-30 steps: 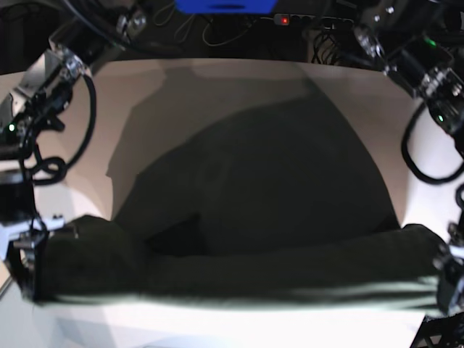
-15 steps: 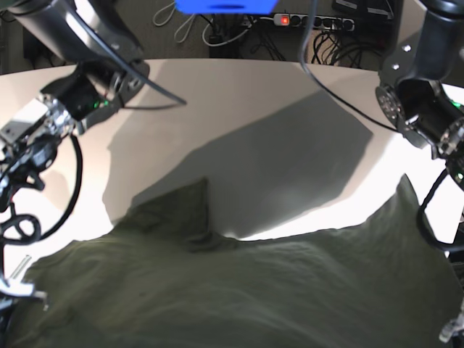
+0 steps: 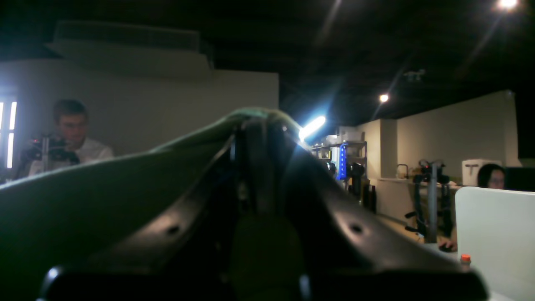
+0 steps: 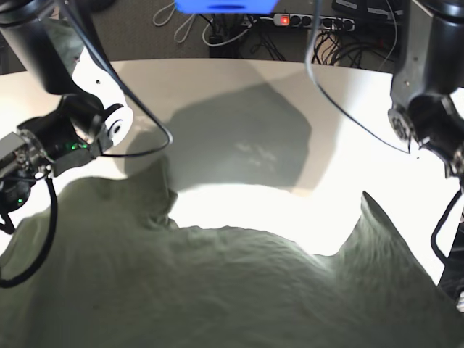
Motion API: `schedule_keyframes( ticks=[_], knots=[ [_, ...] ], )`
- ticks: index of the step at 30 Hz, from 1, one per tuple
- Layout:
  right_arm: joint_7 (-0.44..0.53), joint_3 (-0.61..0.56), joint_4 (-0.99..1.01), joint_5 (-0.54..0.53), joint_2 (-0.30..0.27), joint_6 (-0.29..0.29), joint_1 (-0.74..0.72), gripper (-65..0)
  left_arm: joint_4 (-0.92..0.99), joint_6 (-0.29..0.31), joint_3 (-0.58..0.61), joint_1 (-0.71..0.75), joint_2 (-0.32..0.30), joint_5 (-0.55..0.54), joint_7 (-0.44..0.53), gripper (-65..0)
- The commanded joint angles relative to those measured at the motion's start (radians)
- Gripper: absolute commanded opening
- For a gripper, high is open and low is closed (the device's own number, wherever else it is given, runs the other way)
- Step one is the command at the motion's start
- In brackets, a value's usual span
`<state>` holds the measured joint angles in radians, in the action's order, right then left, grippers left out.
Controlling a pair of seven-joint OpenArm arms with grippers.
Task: Layout the t-shirt on the table in an organized manner, then fold the t-shirt properly
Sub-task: 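Lay the lifted t-shirt down flat on the table with both grippers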
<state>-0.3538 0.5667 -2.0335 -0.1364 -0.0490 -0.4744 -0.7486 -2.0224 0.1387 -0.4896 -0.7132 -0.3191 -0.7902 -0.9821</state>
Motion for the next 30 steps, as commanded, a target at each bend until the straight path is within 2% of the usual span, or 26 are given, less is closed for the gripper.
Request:
schedule_keyframes(
  ticks=[1,5,8,11,14,18,25,28,30],
  knots=[
    [0.023,0.0,0.001,-0.006,-0.002,0.003,-0.007,-65.0,-0.005,-0.009,-0.001,-0.001,-0.016,0.002,0.022,-64.8],
    [0.026,-0.006,0.07,-0.006,0.014,0.006,0.074,-65.0,0.001,-0.009,0.001,0.116,-0.008,0.005,0.03,-64.8],
    [0.026,-0.006,0.184,-0.006,0.03,0.006,0.088,-65.0,0.032,-0.009,0.002,0.158,0.041,0.013,0.03,-64.8],
    [0.028,-0.006,0.323,-0.006,0.027,0.006,0.087,-65.0,0.096,-0.009,0.007,0.168,0.081,0.105,0.03,-64.8],
    [0.028,-0.007,0.471,-0.006,-0.019,0.006,0.071,-65.0,0.216,-0.009,0.009,0.166,0.12,0.206,0.03,-64.8],
    [0.029,-0.038,0.696,-0.004,-0.074,0.006,-0.009,-65.0,0.426,-0.009,0.009,0.114,0.139,0.269,0.07,-64.8],
    [0.037,-0.15,1.083,-0.004,-0.171,0.007,-0.157,-65.0,0.737,-0.009,0.01,0.037,0.14,0.323,0.206,-64.8],
    [0.101,-0.195,1.249,-0.004,-0.183,0.007,-0.211,-64.8,0.905,-0.009,0.01,-0.021,0.14,0.321,0.257,-64.5],
    [0.135,-0.247,1.312,-0.004,-0.205,0.007,-0.222,-59.8,1.017,-0.009,0.01,-0.056,0.139,0.321,0.295,-64.3]
  ],
)
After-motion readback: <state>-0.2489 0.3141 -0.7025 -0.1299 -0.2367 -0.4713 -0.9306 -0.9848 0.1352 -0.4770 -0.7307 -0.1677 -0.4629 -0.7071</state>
